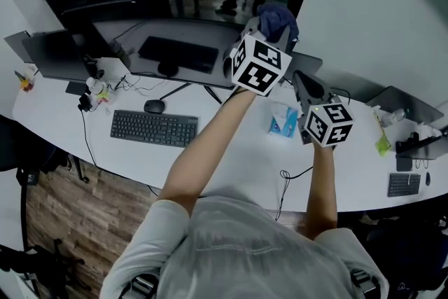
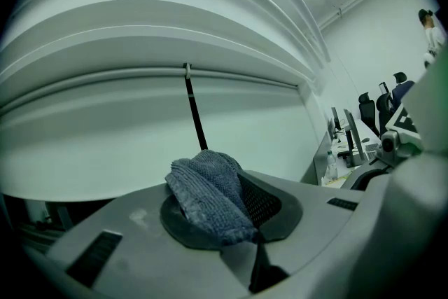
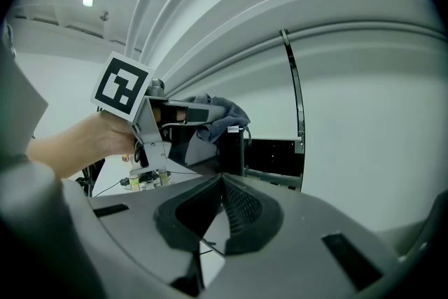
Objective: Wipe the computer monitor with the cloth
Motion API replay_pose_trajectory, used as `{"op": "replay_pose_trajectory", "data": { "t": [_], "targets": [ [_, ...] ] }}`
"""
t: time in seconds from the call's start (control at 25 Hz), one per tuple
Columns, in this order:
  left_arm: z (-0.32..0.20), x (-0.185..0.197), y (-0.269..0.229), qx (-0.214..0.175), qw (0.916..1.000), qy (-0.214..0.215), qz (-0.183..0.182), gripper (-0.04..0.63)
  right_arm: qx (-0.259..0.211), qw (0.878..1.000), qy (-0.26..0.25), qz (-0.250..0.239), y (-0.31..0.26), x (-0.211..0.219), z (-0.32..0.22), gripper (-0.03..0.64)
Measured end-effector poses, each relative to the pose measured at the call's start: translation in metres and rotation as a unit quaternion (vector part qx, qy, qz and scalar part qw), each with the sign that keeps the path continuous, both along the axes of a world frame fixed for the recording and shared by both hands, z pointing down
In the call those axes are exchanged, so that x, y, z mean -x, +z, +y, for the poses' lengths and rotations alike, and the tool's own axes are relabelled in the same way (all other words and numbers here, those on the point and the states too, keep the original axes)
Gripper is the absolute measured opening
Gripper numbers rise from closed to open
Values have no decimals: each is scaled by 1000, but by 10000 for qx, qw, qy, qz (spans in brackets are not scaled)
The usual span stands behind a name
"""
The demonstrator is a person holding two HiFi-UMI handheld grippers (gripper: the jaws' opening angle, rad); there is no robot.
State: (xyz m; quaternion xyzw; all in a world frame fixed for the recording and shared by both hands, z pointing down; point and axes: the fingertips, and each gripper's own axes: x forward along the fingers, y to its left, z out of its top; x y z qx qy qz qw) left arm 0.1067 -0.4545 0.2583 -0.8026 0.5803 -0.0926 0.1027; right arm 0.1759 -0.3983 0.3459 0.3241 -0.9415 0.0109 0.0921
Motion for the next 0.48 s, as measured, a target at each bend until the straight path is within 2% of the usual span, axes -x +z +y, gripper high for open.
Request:
{"op": "replay_pose_trajectory", "data": {
  "t": [0.48],
  "targets": [
    [15, 60, 1, -204, 9994, -226, 175, 67, -68, 9999, 57, -62, -5, 37, -2, 2]
  ]
}}
